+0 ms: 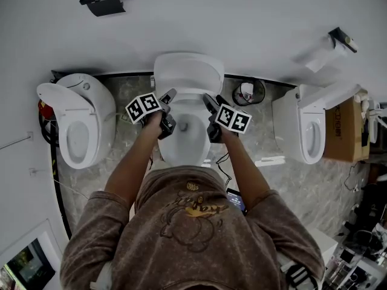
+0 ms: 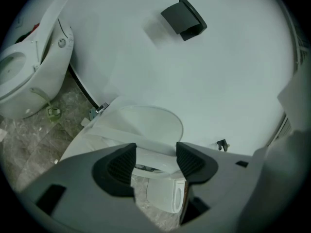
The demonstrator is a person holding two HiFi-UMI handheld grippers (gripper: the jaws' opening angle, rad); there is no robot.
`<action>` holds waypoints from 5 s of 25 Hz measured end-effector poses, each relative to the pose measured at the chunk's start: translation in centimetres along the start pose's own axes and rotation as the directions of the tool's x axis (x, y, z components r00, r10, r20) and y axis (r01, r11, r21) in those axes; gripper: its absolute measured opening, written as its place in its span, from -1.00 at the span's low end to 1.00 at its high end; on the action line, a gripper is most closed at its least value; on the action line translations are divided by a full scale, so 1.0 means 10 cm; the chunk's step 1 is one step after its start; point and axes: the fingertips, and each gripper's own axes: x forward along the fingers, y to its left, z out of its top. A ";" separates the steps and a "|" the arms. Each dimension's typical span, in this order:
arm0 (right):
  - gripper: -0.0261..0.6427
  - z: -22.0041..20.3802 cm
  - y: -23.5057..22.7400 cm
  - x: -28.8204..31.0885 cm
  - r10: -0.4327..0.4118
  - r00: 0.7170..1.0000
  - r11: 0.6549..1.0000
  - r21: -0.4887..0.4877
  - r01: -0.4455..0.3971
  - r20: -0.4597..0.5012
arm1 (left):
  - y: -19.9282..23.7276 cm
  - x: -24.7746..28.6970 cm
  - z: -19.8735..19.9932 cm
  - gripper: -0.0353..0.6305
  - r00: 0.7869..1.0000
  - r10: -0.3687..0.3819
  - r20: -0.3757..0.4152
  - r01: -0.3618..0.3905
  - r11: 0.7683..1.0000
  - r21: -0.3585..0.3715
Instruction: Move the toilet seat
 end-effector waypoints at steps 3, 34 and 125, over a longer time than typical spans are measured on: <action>-0.14 0.07 -0.02 0.07 -0.007 1.000 1.000 -0.007 0.007 0.000 | -0.02 0.07 0.06 -0.09 1.000 -0.001 -0.012 0.001 1.000 -0.003; -0.14 0.54 -0.08 0.86 -0.018 0.998 1.000 0.010 0.018 -0.060 | -0.10 0.73 0.54 -0.35 0.996 -0.046 -0.075 0.050 0.997 0.056; -0.93 0.44 1.25 -1.99 0.305 0.872 0.807 -0.590 -0.024 0.382 | -1.72 -1.81 -0.30 -0.87 0.844 -0.528 0.101 0.141 0.399 0.906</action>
